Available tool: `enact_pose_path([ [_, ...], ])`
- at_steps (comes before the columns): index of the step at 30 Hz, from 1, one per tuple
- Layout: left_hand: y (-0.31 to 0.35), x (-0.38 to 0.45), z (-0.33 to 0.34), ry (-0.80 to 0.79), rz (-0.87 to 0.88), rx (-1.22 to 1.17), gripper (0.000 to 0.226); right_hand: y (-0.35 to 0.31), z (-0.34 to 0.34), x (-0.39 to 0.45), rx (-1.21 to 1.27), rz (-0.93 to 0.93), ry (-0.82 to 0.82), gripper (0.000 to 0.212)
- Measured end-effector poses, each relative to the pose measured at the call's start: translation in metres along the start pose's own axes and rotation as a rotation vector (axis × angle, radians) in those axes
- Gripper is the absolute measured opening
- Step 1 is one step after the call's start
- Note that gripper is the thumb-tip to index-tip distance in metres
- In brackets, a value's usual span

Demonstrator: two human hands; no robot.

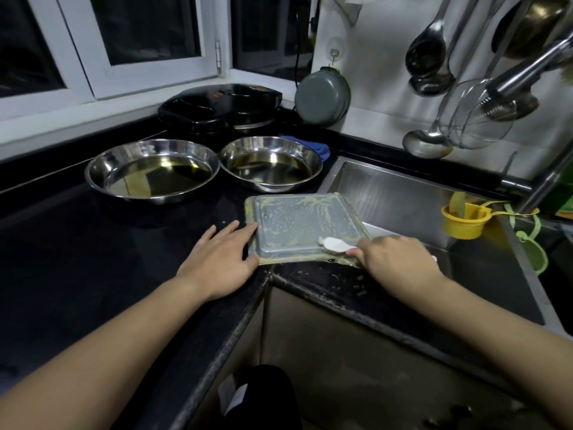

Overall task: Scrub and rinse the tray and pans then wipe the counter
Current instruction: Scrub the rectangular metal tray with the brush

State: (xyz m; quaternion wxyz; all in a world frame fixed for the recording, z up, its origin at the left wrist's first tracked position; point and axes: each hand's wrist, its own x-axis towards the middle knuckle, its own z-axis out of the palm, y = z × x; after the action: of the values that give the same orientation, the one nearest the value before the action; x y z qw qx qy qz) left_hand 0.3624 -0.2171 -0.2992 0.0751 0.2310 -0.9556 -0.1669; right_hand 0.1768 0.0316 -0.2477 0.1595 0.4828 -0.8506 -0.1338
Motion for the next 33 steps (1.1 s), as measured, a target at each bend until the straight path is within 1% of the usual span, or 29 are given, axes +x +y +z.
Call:
enact_pose_path([
  [2,0.0,0.001,0.001,-0.002,-0.003,-0.007,0.068,-0.011,-0.003,0.01,-0.019,-0.045,0.007,0.048],
  [6,0.003,-0.002,0.0,0.004,-0.012,-0.039,0.074,-0.07,-0.018,0.036,0.03,-0.232,0.027,0.041],
  [9,0.004,-0.004,-0.003,0.028,-0.009,-0.085,0.083,-0.094,-0.034,0.059,0.011,-0.328,0.056,0.048],
  [12,0.004,-0.003,-0.005,0.017,-0.003,-0.11,0.092,-0.083,-0.041,0.084,-0.006,-0.414,0.011,0.058],
  [15,0.003,-0.003,-0.005,0.016,0.005,-0.131,0.097,-0.058,-0.039,0.112,-0.02,-0.355,-0.075,0.062],
  [17,0.002,-0.002,-0.005,0.033,0.006,-0.143,0.097,-0.049,-0.03,0.118,0.019,-0.334,-0.088,0.059],
  [19,0.002,-0.001,-0.004,0.04,0.0,-0.143,0.094,-0.046,-0.03,0.102,0.035,-0.377,-0.09,0.058],
  [21,0.0,0.0,-0.002,0.058,0.001,-0.127,0.09,-0.046,-0.032,0.08,0.049,-0.42,-0.101,0.061],
  [23,-0.003,0.001,-0.001,0.079,0.003,-0.116,0.085,-0.048,-0.037,0.076,0.028,-0.416,-0.117,0.064],
  [25,-0.002,0.003,0.002,0.075,0.009,-0.11,0.084,-0.052,-0.034,0.092,0.012,-0.38,-0.107,0.061],
  [29,-0.002,-0.001,0.004,0.077,0.014,-0.071,0.079,-0.062,-0.028,0.141,0.027,-0.21,-0.135,0.06],
  [31,-0.002,-0.002,0.003,0.081,0.031,-0.028,0.07,-0.058,-0.024,0.156,0.028,-0.181,-0.159,0.053],
  [33,0.0,0.001,0.004,0.072,0.046,0.028,0.06,-0.042,-0.018,0.161,-0.018,-0.137,-0.194,0.042],
])
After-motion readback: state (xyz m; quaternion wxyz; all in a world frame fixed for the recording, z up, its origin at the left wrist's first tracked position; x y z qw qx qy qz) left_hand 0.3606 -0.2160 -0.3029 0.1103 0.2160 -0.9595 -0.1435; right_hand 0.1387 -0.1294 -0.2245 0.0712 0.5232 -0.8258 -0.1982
